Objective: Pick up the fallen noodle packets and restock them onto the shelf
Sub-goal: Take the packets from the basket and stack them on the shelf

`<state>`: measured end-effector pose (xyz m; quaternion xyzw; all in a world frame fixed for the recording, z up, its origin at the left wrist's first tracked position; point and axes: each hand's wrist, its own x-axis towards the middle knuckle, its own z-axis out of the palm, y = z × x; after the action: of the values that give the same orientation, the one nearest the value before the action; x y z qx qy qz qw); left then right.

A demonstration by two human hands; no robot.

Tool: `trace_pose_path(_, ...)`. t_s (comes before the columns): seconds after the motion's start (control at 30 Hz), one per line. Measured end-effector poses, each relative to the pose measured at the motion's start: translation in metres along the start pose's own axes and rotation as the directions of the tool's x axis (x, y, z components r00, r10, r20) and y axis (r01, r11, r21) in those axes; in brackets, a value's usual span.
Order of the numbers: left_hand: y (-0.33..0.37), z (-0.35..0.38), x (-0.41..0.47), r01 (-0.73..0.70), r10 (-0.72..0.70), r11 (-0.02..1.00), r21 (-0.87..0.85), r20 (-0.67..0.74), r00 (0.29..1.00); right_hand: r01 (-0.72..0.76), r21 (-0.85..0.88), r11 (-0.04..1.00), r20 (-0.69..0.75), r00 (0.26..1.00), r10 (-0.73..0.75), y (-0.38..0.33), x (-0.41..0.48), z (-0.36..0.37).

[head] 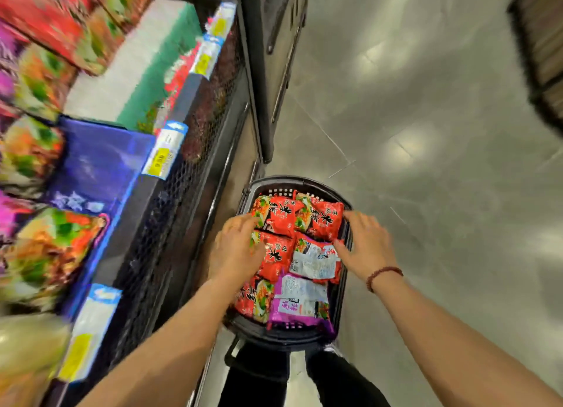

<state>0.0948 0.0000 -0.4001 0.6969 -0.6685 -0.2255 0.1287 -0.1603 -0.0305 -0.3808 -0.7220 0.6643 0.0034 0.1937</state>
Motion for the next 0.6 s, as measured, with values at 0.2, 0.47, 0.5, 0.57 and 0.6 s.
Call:
trace_pose_path(0.2, 0.061, -0.045, -0.032, -0.072, 0.080, 0.996, 0.054, -0.169, 0.982, 0.209, -0.071, 0.975, 0.012, 0.978, -0.209, -0.017, -0.003, -0.066)
trace_pose_path(0.47, 0.143, -0.017, -0.071, 0.222, -0.197, 0.974, 0.039, -0.330, 0.923, 0.498, -0.091, 0.862, 0.090, 0.866, -0.491, 0.024, 0.016, -0.106)
trace_pose_path(0.5, 0.153, -0.014, -0.075, 0.254, -0.227, 0.967, 0.032, -0.352, 0.908, 0.535, -0.098, 0.839, 0.106, 0.844, -0.525, 0.029, 0.019, -0.110)
trace_pose_path(0.57, 0.171, -0.009, -0.083, 0.309, -0.281, 0.951, 0.015, -0.374, 0.884, 0.589, -0.108, 0.801, 0.137, 0.806, -0.575, 0.037, 0.024, -0.116)
trace_pose_path(0.6, 0.178, -0.007, -0.087, 0.330, -0.301, 0.944, 0.013, -0.373, 0.878, 0.606, -0.108, 0.788, 0.158, 0.793, -0.588, 0.040, 0.026, -0.119)
